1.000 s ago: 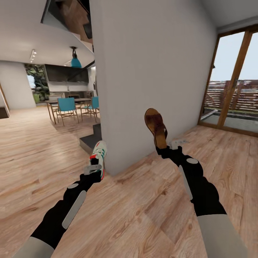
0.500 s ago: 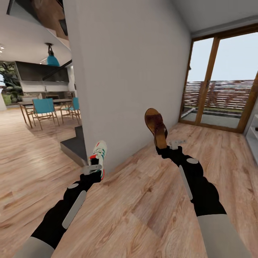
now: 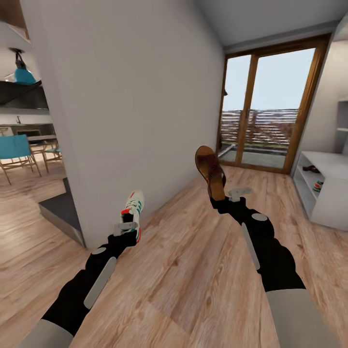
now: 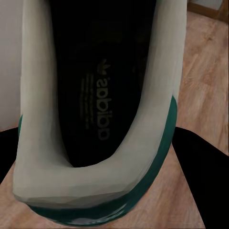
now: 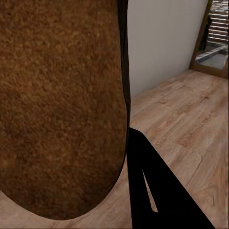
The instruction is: Pick up the two gym shoes and the two sandals from the corridor floor and place them onto the hallstand (shoe rack) in the corridor, making sure they are on the rack and not on the floor. Arrange them so the two gym shoes are next to each other and the two sandals are next to each other.
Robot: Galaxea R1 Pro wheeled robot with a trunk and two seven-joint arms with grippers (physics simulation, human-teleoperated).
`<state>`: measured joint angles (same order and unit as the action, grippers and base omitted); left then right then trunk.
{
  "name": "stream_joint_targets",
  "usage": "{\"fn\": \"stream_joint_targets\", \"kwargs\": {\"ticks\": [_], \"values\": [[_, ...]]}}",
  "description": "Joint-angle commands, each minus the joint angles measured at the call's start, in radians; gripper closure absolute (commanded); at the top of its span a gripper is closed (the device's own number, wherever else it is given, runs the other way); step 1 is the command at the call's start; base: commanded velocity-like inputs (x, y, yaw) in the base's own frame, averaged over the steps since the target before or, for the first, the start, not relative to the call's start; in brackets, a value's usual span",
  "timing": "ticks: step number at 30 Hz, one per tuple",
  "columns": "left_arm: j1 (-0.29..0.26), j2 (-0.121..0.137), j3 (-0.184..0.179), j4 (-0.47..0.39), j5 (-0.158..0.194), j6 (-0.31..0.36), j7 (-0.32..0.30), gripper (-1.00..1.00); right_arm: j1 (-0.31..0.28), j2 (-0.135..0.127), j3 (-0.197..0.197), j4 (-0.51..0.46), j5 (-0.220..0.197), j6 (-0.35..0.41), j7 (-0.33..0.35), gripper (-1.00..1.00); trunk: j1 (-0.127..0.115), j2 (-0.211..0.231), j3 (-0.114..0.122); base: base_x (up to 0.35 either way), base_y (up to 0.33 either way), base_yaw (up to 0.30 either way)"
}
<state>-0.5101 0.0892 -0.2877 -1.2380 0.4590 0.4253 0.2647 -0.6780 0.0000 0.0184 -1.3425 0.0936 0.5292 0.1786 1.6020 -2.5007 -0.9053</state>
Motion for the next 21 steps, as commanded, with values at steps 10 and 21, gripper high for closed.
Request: {"fn": "stream_joint_targets", "kwargs": {"ticks": [10, 21], "values": [[-0.001, 0.001, -0.003, -0.003, 0.009, 0.002, 0.010, 1.00, -0.001, 0.000, 0.000, -0.001, 0.006, 0.006, 0.004, 1.00, 0.000, 0.000, -0.001, 0.331, -0.095, -0.300], [-0.001, 0.001, -0.004, -0.003, 0.009, 0.001, 0.010, 1.00, -0.001, 0.000, 0.000, 0.002, 0.007, 0.005, 0.004, 1.00, 0.000, 0.000, -0.001, 0.348, -0.002, -0.138]]}}
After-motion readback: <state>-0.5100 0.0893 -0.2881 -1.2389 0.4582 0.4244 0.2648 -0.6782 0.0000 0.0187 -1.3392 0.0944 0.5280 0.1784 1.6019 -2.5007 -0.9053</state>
